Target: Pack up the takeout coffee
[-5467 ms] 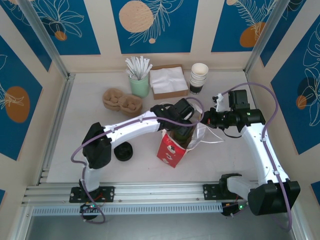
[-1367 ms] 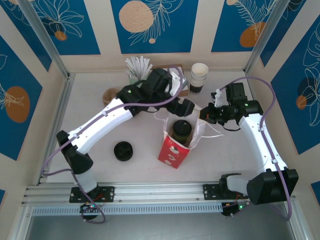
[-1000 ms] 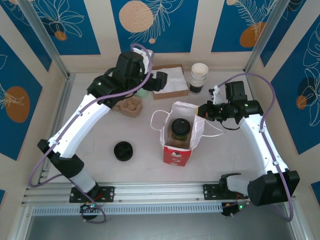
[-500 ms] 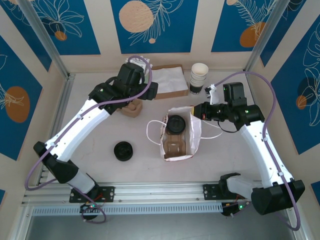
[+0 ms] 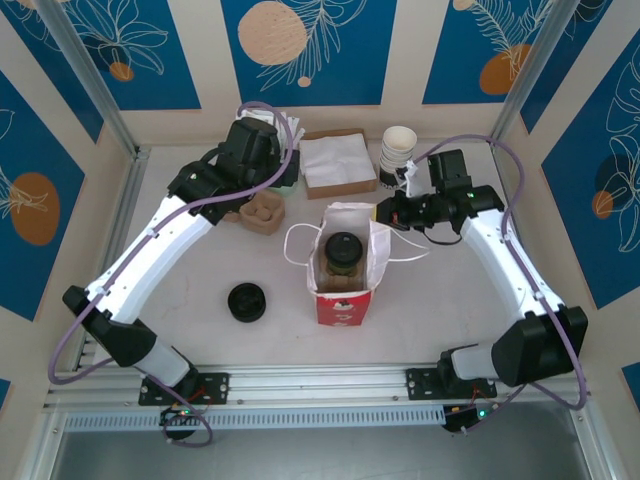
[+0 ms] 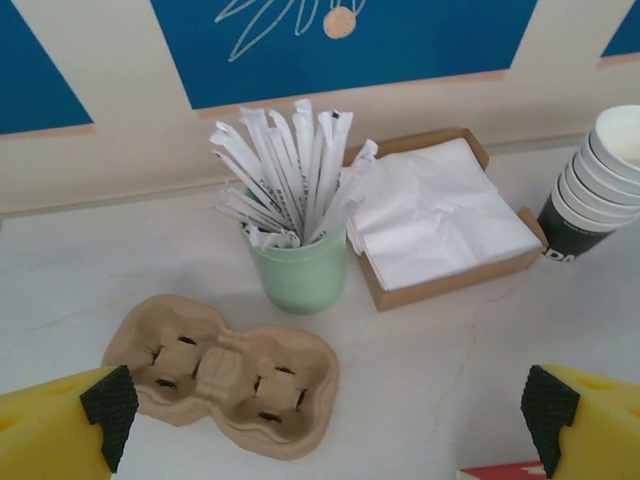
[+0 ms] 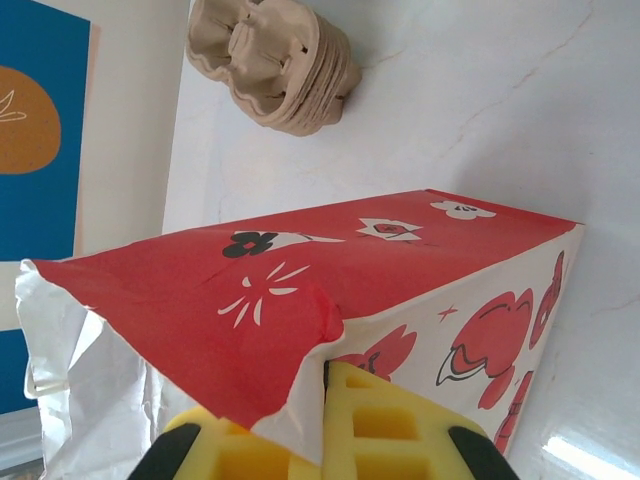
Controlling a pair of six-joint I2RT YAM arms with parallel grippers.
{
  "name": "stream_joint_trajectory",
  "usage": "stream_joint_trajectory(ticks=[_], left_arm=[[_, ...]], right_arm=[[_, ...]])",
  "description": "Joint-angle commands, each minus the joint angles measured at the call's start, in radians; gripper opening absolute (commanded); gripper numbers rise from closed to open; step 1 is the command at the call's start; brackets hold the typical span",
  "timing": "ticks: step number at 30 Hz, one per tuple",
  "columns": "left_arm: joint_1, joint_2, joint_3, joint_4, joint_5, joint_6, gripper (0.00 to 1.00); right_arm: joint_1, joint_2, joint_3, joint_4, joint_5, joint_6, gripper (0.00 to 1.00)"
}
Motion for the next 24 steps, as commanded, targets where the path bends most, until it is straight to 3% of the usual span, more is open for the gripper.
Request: stream_joint_trajectory(ticks=[1, 6, 13, 24], left_arm=[[0.015, -0.017, 0.020, -0.021, -0.066, 0.009, 0.99], [0.041, -0.004, 0.027, 0.003, -0.096, -0.015, 0.99], [0.055, 0.046, 0.086, 0.022, -0.143, -0.027, 0.99], [0.086, 0.147, 0.209, 0.102, -0.117, 0.113, 0.99]], right_arm=[[0.008, 0.002, 0.039, 0.012, -0.067, -0.008, 0.00], [0.010, 0.009, 0.046, 0.009, -0.089, -0.025, 0.02], [0.007, 0.000, 0.053, 0.017, -0.087, -0.013, 0.19], [-0.033, -0.018, 0.122, 0.008, -0.026, 0.033, 0.42]])
